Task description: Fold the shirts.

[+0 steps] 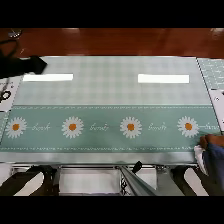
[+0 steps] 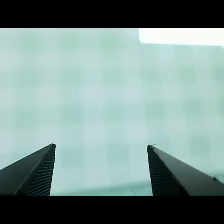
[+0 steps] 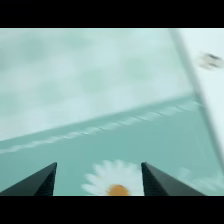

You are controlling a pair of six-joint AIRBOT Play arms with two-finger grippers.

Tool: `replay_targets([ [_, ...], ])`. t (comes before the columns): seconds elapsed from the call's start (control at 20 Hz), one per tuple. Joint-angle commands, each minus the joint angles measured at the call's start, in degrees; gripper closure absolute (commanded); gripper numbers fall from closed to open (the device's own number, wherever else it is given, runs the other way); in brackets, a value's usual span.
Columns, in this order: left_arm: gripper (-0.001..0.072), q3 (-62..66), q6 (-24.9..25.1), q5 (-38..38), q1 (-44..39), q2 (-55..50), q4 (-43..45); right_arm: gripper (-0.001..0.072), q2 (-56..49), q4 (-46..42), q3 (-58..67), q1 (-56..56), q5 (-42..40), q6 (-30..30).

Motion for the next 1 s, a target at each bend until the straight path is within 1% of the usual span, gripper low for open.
replay_targets([
  [0.0, 0.0002, 0.1, -9.3, -12.9, -13.6, -2.0, 15.8, 0.0104, -7.1, 1.1, 2.8, 16.5, -0.8, 6.2],
  [0.05, 0.0001, 0.1, -10.7, -15.3, -16.3, -2.5, 18.8, 0.0105, -8.6, 0.8, 2.8, 19.3, 0.1, 7.0],
  [0.15, 0.0001, 0.1, -12.2, -18.8, -19.9, -3.3, 20.4, 0.0104, -10.9, -1.4, 2.8, 23.4, 3.0, 8.2],
  [0.3, 0.0002, 0.1, -15.1, -19.7, -21.1, -4.4, 20.3, 0.0105, -12.2, -8.0, 2.8, 28.0, 6.3, 8.1],
  [0.4, 0.0004, 0.1, -15.1, -18.9, -21.0, -4.9, 20.4, 0.0105, -12.2, -10.3, 2.8, 29.2, 6.9, 8.1],
  [0.95, 0.0006, 0.1, -15.1, -18.4, -21.0, -5.1, 20.2, 0.0107, -12.2, -10.3, 2.8, 29.3, 6.4, 8.1],
])
